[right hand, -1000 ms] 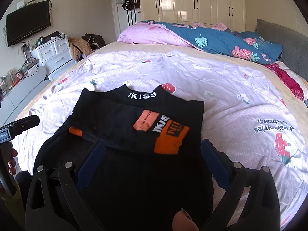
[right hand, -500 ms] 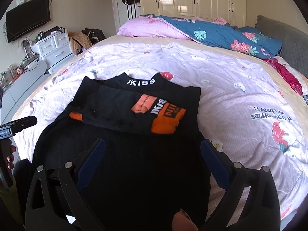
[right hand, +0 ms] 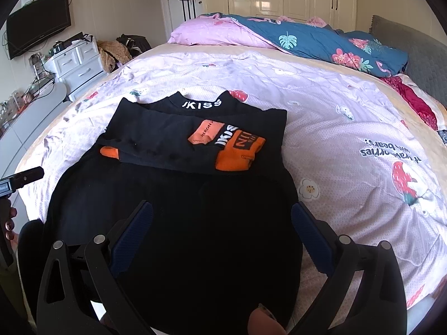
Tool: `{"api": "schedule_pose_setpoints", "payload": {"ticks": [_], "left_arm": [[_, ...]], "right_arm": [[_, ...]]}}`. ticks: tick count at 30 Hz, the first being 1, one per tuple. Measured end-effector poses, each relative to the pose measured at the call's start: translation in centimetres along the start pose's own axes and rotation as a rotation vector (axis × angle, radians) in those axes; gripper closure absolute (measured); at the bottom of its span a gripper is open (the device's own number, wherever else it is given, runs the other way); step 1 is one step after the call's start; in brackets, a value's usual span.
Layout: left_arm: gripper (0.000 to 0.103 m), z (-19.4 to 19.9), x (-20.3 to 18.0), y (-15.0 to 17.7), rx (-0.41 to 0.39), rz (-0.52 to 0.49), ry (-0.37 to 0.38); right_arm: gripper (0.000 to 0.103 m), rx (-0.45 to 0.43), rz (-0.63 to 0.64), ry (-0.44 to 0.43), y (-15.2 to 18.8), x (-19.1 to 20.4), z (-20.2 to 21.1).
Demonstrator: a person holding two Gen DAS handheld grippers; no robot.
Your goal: Fold small clothes
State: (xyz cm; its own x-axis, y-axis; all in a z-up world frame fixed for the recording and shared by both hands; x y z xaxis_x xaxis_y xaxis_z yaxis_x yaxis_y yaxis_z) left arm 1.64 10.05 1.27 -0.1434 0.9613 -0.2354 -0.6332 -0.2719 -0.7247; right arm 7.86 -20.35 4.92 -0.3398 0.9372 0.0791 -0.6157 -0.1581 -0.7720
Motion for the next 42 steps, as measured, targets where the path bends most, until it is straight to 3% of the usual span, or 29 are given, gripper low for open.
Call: {"api": "schedule_pose_setpoints", "payload": {"ticks": [11, 13, 18, 28, 35, 42], "left_arm": [[0.01, 0.6, 1.7, 2.9, 0.045, -0.008, -0.021], [0.015, 0.6, 1.9, 3.6, 0.06, -0.005, -0.016], [0.047, 0.3, 2.6, 5.8, 0.114, 0.029, 0.027], [0.048, -0.1, 2.4, 8.1, 0.187, 0.06, 0.068], [0.048, -0.6, 1.2, 8.7, 0.192, 0.019, 0.071], [0.069, -1.0, 1.5, 8.9, 0.177, 0.02, 0.033]], "right_arm": [[0.004, 0.029, -0.011, 0.013, 1.7, -0.8, 0.7], [0.004, 0.035, -0.013, 0.017, 2.0, -0.9, 0.7], [0.004, 0.054, -0.018, 0.008, 2.8, -1.3, 0.8], [0.004, 0.095, -0.016, 0.019, 5.1, -2.2, 1.4], [0.004, 0.148, -0.018, -0.002, 7.6, -3.3, 2.4], [0.004, 0.21, 0.001, -0.054, 10.6, -3.6, 3.7]]}}
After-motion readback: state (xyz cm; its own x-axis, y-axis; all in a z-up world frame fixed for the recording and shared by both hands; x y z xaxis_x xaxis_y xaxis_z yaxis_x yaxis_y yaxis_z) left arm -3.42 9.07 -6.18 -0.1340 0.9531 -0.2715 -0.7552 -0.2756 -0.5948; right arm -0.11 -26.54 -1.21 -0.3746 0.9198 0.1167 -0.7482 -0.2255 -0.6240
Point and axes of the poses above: each gripper's, at about its wrist camera, not at the fingertips, and z roughly against the way its jaws point, x to its left, y to its underside, the point moved 1 cm from there along -z, roughly the way its jaws point, and after that the axes turned 8 degrees about -x, right-handed, at the moved point
